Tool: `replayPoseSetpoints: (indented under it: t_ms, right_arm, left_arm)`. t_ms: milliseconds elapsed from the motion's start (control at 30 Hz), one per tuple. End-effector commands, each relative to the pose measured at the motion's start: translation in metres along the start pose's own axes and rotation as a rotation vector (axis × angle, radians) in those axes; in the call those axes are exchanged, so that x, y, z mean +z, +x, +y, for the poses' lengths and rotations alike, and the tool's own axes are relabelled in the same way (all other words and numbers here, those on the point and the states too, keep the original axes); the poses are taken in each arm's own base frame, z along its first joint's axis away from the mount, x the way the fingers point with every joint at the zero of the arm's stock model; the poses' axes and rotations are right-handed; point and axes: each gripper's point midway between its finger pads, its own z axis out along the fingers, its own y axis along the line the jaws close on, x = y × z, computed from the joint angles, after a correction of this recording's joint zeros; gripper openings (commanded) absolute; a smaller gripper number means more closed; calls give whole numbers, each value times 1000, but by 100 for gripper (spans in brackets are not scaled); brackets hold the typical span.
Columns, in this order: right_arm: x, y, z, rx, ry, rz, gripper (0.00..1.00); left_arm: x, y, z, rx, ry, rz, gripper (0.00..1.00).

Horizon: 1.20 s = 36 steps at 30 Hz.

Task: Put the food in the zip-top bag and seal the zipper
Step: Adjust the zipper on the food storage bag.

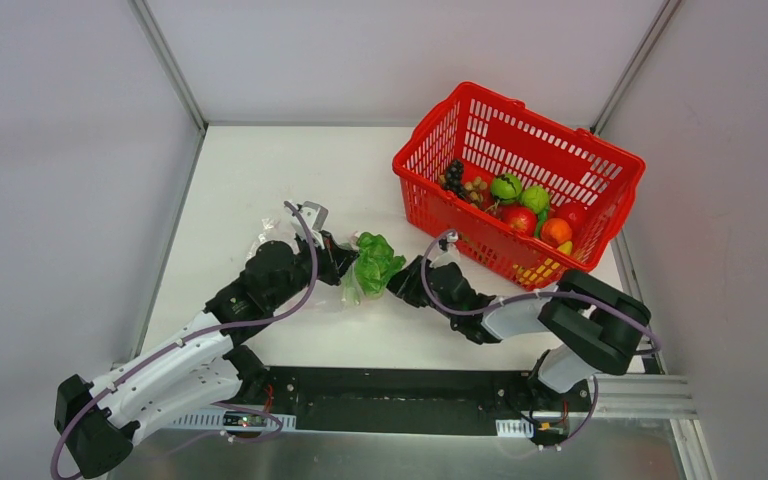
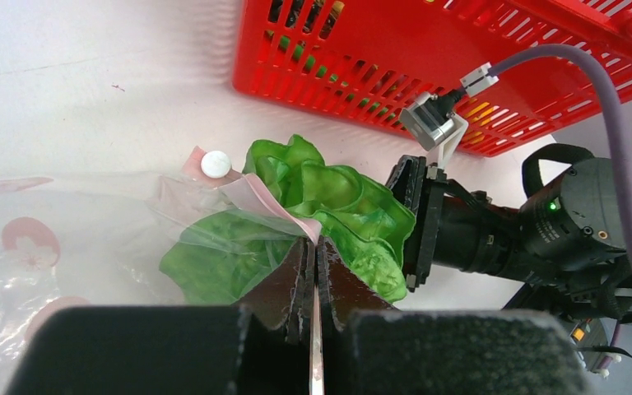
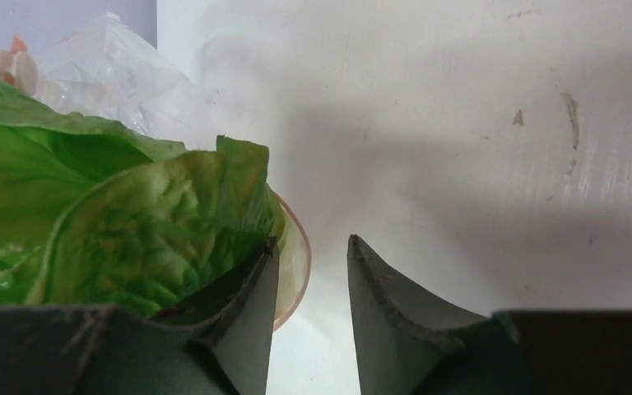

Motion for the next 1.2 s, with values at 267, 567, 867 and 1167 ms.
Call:
replayPoseSetpoints:
  t_ms: [267, 567, 867, 1167]
  right_arm:
    - [22, 1, 32, 106, -144, -16, 32]
    - [27, 1, 32, 105, -150, -20, 15]
    - [11, -20, 35, 14, -105, -94, 0]
    - [-59, -88, 86, -277, -30, -235, 0]
  left_arm:
    - [-6, -50, -17, -48, 49, -164, 0]
    - [-8, -54, -20, -59, 59, -182, 0]
    - [-14, -49, -7, -25, -3, -151, 0]
    - [-33, -45, 29, 132, -259, 79, 0]
